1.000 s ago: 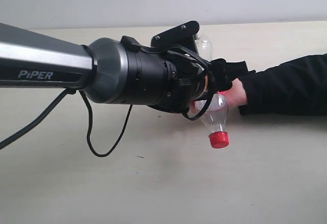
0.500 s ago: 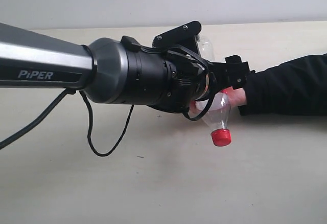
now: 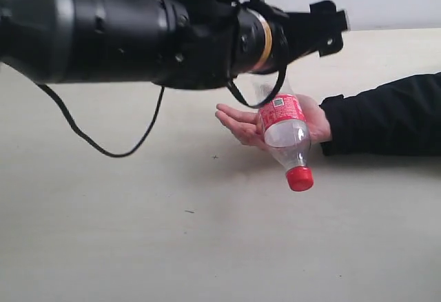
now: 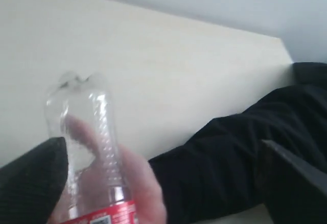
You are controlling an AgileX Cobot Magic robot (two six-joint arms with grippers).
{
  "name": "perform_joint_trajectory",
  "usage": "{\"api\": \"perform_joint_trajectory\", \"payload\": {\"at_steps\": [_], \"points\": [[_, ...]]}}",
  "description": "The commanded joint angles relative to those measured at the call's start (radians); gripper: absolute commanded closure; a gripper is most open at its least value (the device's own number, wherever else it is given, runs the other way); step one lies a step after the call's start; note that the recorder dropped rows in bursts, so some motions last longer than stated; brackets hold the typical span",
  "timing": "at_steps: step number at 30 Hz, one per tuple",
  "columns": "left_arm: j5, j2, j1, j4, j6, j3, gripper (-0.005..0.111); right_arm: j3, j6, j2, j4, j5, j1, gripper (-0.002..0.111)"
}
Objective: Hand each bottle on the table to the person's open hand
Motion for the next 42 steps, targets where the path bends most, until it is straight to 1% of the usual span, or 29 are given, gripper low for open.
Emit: {"api": "perform_joint_trajectory", "payload": {"at_steps": [1,3,4,5,7,10,12,13,16,17,21,24,26,30,34,38,42], "points": [[-0.024,-0.118,0.011,0.007,0.121,-0.004,0.039,0.003,0.002,-0.003,-0.001,-0.005,-0.002,0.108],[-0.022,-0.172,0.011,-0.015,0.179,-0.004,0.07,0.003,0.002,-0.003,-0.001,-0.005,-0.002,0.108],[-0.022,-0.199,0.011,-0.026,0.219,-0.004,0.092,0.003,0.002,-0.003,-0.001,-0.005,-0.002,0.108],[-0.022,-0.228,0.011,-0.041,0.29,-0.004,0.105,0.003,0.002,-0.003,-0.001,-0.005,-0.002,0.108],[-0.024,-0.282,0.002,-0.11,0.477,-0.004,0.102,0.003,0.002,-0.003,-0.001,-0.005,-0.002,0.108],[0.047,-0.373,-0.008,-0.33,0.738,0.006,0.107,0.003,0.002,-0.003,-0.001,-0.005,-0.002,0.108],[0.09,-0.45,-0.014,-0.381,0.865,0.061,0.107,0.003,0.002,-0.003,-0.001,-0.005,-0.002,0.108],[0.101,-0.492,-0.014,-0.383,0.886,0.095,0.107,0.003,0.002,-0.003,-0.001,-0.005,-0.002,0.108],[0.095,-0.634,-0.014,-0.376,0.867,0.241,0.107,0.003,0.002,-0.003,-0.001,-0.005,-0.002,0.108],[0.069,-0.701,-0.014,-0.366,0.868,0.313,0.107,0.003,0.002,-0.003,-0.001,-0.005,-0.002,0.108],[-0.007,-0.925,-0.014,-0.361,0.868,0.528,0.107,0.003,0.002,-0.003,-0.001,-0.005,-0.002,0.108],[0.007,-1.096,-0.014,-0.353,0.868,0.673,0.107,0.003,0.002,-0.003,-0.001,-0.005,-0.002,0.108],[0.055,-1.211,-0.014,-0.36,0.868,0.745,0.107,0.003,0.002,-0.003,-0.001,-0.005,-0.002,0.108],[0.134,-1.392,-0.014,-0.35,0.871,0.825,0.107,0.003,0.002,-0.003,-0.001,-0.002,-0.002,0.108],[0.148,-1.512,-0.014,-0.35,0.871,0.856,0.107,0.003,0.002,-0.003,-0.001,-0.002,-0.002,0.108],[0.148,-1.582,-0.014,-0.35,0.871,0.858,0.107,0.003,0.002,-0.003,-0.001,-0.002,-0.002,0.108],[0.148,-1.61,-0.014,-0.35,0.871,0.858,0.107,0.003,0.002,-0.003,-0.001,-0.002,-0.002,0.108]]}}
